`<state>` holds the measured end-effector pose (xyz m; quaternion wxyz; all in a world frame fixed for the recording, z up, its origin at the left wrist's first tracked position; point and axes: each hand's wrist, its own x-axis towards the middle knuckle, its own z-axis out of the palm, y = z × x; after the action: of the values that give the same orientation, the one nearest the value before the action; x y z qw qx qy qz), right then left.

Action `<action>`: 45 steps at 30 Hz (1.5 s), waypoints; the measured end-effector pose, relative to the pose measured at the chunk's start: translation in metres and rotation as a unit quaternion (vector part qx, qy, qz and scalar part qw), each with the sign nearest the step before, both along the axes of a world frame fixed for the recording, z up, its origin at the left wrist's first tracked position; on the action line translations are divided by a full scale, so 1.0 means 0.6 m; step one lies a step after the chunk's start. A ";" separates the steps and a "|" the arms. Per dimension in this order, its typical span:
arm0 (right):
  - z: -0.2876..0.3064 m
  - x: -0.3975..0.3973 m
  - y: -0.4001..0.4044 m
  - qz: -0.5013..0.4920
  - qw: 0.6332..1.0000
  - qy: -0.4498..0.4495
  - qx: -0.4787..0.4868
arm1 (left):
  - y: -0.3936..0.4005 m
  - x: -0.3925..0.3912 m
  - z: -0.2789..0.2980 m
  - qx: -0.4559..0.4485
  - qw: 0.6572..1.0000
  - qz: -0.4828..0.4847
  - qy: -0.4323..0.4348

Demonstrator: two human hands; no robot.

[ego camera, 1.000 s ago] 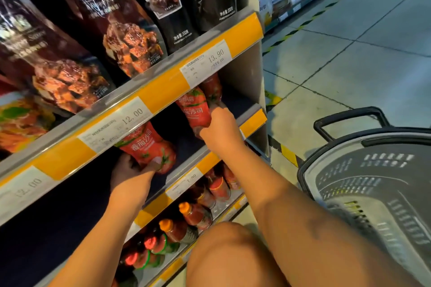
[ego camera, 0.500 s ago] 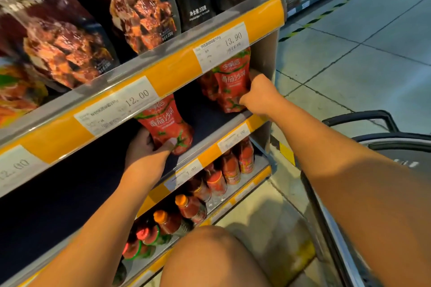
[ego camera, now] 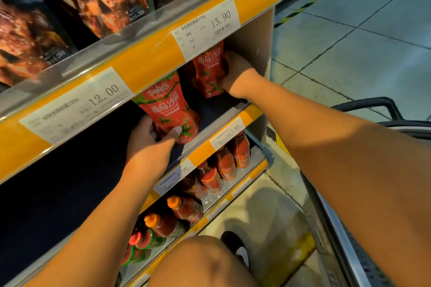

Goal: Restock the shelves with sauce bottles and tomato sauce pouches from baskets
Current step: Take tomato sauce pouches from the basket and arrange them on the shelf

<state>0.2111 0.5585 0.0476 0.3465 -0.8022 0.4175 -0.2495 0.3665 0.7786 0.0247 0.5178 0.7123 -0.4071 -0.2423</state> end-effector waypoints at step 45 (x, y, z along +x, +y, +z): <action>-0.056 -0.126 0.309 -0.011 0.995 0.091 -0.028 | 0.030 -0.073 0.060 0.086 0.983 -0.076 -0.142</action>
<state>0.1358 0.7436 0.0140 0.2819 -0.8260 0.4494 -0.1906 0.3228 0.7965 0.0604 0.3713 0.7488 -0.5069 -0.2110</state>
